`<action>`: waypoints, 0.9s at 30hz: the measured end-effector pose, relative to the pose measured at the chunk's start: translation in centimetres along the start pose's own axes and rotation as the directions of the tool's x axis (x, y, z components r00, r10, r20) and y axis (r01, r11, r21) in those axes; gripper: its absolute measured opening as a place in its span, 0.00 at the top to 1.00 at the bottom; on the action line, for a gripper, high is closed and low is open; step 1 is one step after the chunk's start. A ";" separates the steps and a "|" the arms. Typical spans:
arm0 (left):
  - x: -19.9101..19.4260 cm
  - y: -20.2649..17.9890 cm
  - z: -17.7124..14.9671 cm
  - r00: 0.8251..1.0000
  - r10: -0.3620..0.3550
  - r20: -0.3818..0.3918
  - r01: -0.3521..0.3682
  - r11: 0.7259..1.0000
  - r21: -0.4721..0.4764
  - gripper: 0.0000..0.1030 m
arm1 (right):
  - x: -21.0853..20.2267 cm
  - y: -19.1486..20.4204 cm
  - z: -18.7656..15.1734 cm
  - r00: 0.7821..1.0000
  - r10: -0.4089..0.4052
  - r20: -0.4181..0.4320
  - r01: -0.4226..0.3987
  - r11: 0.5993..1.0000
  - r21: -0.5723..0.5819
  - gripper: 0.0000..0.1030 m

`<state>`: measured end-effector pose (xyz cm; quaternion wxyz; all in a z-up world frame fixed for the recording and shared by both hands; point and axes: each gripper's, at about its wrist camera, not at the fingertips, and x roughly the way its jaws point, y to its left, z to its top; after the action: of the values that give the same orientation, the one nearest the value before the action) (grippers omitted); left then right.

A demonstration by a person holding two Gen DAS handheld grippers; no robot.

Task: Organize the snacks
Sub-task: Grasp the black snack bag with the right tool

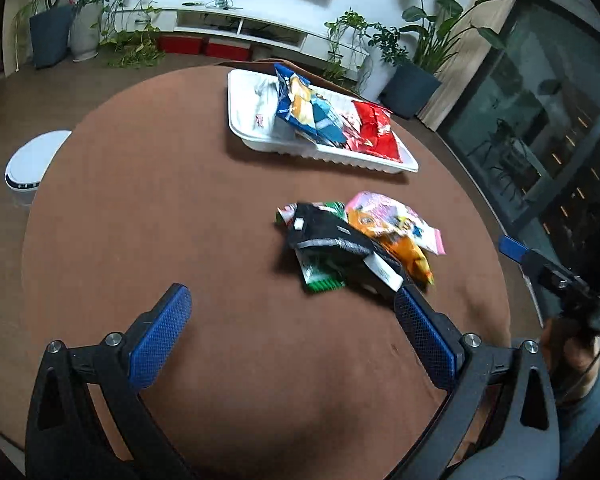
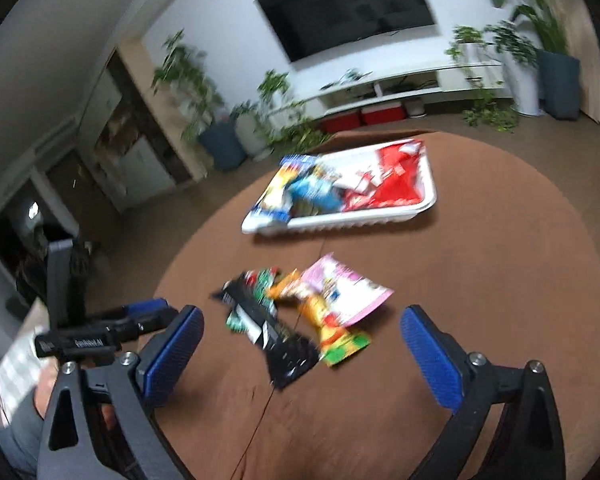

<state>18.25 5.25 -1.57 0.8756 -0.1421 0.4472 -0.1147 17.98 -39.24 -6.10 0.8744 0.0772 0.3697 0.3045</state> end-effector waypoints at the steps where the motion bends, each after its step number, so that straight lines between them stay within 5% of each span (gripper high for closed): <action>1: -0.3 -0.1 -0.4 1.000 0.000 0.001 0.000 1.000 0.001 0.00 | 0.5 0.8 0.0 1.000 0.005 -0.009 -0.005 0.999 -0.041 0.05; 11: -2.0 0.5 -1.8 1.000 -0.016 0.000 0.016 1.000 -0.023 0.00 | 8.1 5.6 -0.7 0.972 -0.065 -0.227 -0.013 0.946 -0.325 0.37; 19: -2.6 1.9 -2.2 1.000 -0.019 0.009 0.020 0.998 -0.057 0.00 | 12.2 5.2 -0.8 0.926 -0.132 -0.353 -0.014 0.923 -0.384 0.45; 27: -2.3 1.7 -2.3 1.000 -0.020 0.011 0.021 0.998 -0.057 0.00 | 14.1 5.9 -1.3 0.902 -0.194 -0.385 -0.002 0.891 -0.453 0.56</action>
<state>15.20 7.24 -1.68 0.8723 -0.1721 0.4442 -0.1103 21.86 -26.33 -13.37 0.7826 -0.2100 0.4736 0.3451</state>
